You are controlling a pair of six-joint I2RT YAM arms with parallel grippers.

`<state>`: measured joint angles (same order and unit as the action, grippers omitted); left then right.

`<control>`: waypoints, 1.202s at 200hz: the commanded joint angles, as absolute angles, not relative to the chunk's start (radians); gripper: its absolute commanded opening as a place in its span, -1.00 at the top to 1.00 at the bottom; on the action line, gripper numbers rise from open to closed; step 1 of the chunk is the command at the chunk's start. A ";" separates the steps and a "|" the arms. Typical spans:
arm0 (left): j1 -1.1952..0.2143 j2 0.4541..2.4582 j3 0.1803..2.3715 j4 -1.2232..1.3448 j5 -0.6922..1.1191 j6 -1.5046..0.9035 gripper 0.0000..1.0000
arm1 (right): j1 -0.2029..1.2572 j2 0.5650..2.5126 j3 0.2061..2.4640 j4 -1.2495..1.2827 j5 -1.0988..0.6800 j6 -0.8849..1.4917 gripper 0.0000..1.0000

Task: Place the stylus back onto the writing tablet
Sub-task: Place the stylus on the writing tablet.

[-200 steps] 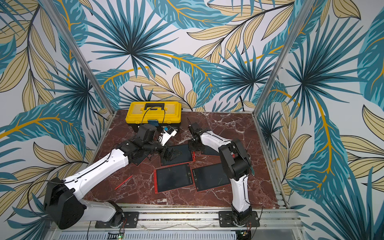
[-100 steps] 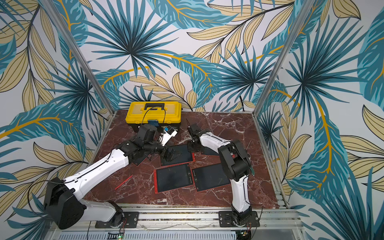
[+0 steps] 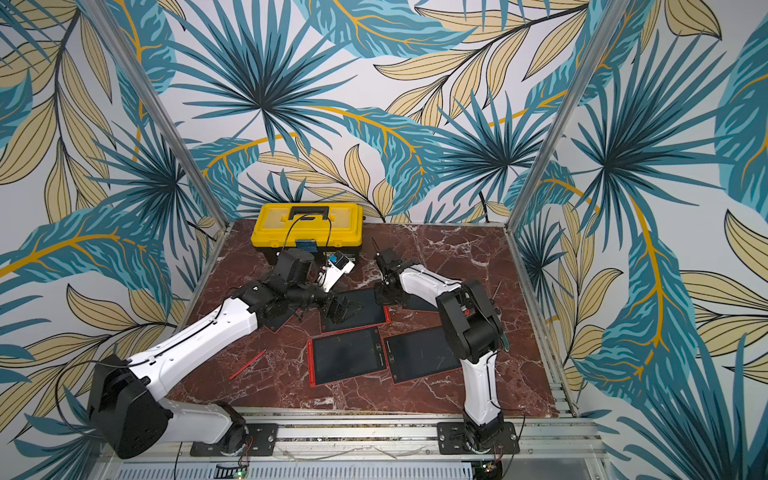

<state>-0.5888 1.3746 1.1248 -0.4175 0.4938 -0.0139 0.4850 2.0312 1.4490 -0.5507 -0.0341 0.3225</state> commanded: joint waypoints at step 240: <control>-0.600 1.378 1.173 -0.426 0.492 0.000 -0.99 | 0.530 2.114 1.454 -0.666 0.126 0.363 1.00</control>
